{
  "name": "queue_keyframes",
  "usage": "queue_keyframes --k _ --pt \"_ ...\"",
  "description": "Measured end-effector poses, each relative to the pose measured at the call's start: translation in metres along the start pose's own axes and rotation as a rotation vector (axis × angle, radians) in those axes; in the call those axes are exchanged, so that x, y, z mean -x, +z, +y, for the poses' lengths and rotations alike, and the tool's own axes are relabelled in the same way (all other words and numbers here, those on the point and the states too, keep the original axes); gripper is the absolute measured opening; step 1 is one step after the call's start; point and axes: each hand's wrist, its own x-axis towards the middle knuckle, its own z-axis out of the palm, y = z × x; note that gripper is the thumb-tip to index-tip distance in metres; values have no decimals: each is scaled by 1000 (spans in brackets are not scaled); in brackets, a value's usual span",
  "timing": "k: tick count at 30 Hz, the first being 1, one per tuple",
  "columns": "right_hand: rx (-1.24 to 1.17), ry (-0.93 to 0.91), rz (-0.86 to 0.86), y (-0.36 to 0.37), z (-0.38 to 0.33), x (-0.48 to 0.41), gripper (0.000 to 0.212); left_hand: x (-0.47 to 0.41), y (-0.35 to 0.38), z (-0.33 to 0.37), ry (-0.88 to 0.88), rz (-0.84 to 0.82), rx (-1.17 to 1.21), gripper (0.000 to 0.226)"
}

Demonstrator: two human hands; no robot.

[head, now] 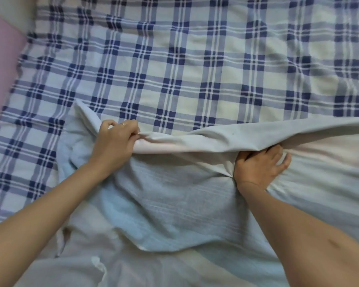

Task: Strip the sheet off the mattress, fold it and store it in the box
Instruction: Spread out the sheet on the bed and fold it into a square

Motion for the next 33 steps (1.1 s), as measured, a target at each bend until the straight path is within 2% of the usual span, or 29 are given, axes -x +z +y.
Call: queue_keyframes --k 2,8,13,20,33 --pt "-10 4 8 0 -1 0 68 -11 -6 1 71 47 -90 28" --pt "-33 5 -9 -3 -2 0 68 -40 -13 1 102 -80 -104 26" --pt "-22 3 -31 -5 -1 0 71 -29 -25 -2 283 -186 -26 19" --pt "7 14 -78 -5 -2 -1 74 12 -30 2 358 -269 79 21" --pt "11 11 -129 -8 -1 -1 76 31 -35 23 185 -483 157 9"
